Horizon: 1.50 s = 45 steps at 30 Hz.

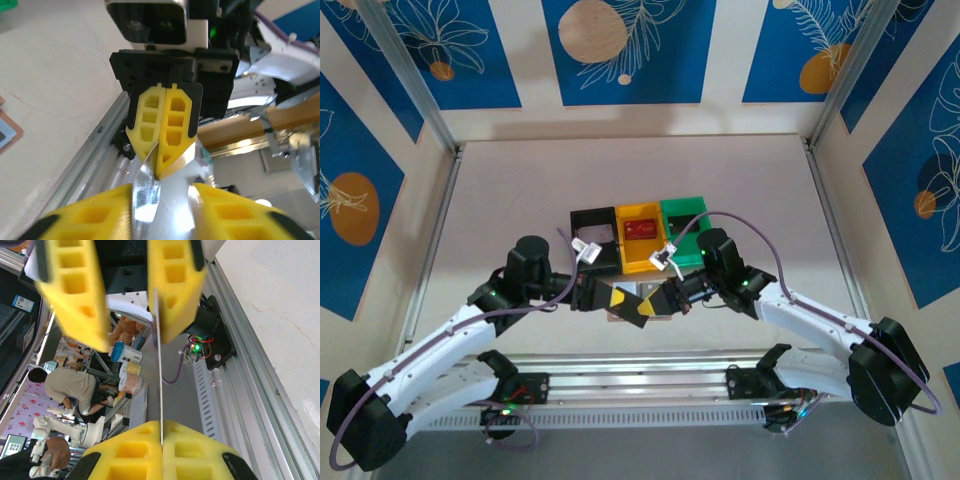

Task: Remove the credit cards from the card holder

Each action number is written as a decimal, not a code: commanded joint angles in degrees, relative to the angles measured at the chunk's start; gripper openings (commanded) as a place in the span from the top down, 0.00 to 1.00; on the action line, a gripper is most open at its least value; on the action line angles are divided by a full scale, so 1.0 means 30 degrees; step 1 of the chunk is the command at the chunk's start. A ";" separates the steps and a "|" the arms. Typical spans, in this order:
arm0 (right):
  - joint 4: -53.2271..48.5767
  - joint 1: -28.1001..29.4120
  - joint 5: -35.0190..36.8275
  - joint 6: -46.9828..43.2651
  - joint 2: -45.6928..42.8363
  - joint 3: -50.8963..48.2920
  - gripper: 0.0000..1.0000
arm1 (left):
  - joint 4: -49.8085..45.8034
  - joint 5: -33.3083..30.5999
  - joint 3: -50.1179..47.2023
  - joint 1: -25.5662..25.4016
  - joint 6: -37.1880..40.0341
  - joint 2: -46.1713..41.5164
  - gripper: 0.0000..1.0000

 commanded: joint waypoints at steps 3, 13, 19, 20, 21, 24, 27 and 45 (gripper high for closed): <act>-0.0208 0.0182 -0.0200 -0.0342 0.0028 0.0792 1.00 | 0.1176 0.1025 -0.0411 0.0152 -0.0337 -0.0060 0.85; -0.1598 -0.0255 0.0820 -0.0635 -0.0385 0.1286 1.00 | 0.1291 0.0777 -0.0551 0.0158 -0.0362 -0.0386 1.00; -0.1418 -0.1285 0.1815 -0.0342 -0.2548 0.0003 0.58 | 0.0620 -0.1067 -0.0880 0.0151 -0.0341 -0.1302 1.00; -0.1330 -0.1443 0.2102 -0.0302 -0.3016 -0.0302 0.54 | 0.0672 -0.1437 -0.0951 0.0151 -0.0507 -0.1406 1.00; -0.1123 -0.1589 0.2272 -0.0181 -0.3479 -0.0631 0.52 | 0.0670 -0.1856 -0.1007 0.0151 -0.0700 -0.1534 1.00; 0.0103 -0.1836 0.2705 0.0447 -0.4775 -0.1863 0.49 | 0.0872 -0.3889 -0.1343 0.0151 -0.1728 -0.2261 1.00; 0.1558 -0.1809 0.3195 0.1144 -0.5782 -0.3029 0.49 | 0.2132 -0.5691 -0.2167 0.0151 -0.3358 -0.3007 1.00; 0.5495 -0.0578 0.5380 0.2519 -0.3748 -0.3645 0.51 | 0.6068 -0.5708 -0.3588 0.0151 -0.6366 -0.2672 1.00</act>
